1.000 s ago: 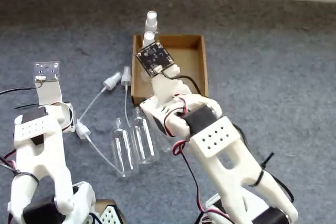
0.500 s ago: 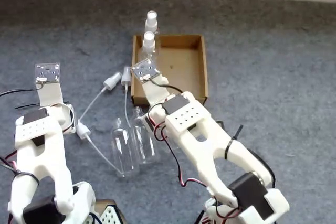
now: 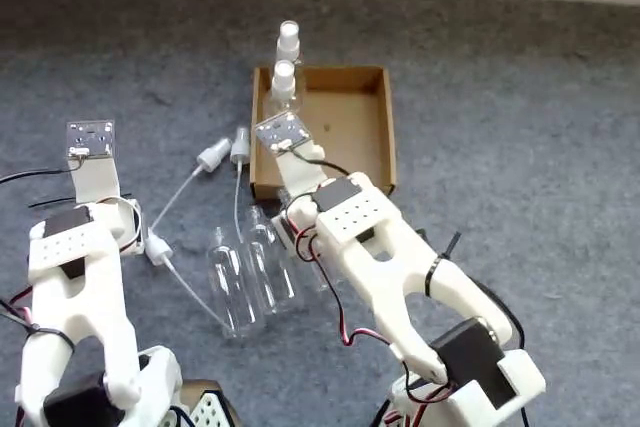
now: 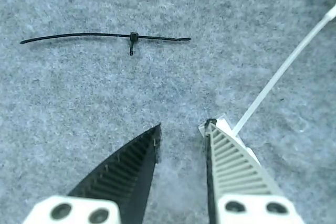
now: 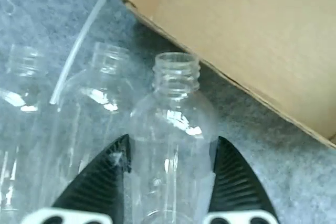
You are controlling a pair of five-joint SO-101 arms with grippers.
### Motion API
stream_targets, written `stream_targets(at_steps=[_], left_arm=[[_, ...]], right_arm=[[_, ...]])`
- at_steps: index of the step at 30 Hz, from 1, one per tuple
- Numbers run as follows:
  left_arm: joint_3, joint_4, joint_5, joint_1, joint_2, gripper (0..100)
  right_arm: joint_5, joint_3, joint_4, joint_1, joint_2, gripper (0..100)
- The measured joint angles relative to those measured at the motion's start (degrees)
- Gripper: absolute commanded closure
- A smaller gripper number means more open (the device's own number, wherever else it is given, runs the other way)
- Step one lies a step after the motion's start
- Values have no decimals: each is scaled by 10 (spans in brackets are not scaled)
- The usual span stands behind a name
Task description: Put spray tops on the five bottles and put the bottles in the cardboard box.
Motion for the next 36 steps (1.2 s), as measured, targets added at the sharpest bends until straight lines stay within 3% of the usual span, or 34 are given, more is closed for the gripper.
stream_targets(at_steps=[5, 8, 14, 18, 21, 28, 32, 36], left_arm=[[0, 0, 0, 0, 0, 859], [0, -2, 0, 0, 0, 859], [0, -2, 0, 0, 0, 859], [0, -2, 0, 0, 0, 859], [0, -2, 0, 0, 0, 859], [0, -2, 0, 0, 0, 859], [0, -2, 0, 0, 0, 859], [0, -2, 0, 0, 0, 859]], right_arm=[[8, 0, 69, 57, -98, 960], [90, 0, 139, 126, -189, 936], [194, 0, 178, 362, -280, 928], [253, 0, 126, 527, -223, 928], [277, 0, 69, 601, -135, 928], [327, -1, 26, 636, 40, 890], [330, -1, 25, 635, 53, 783], [331, -1, 25, 628, 54, 762]])
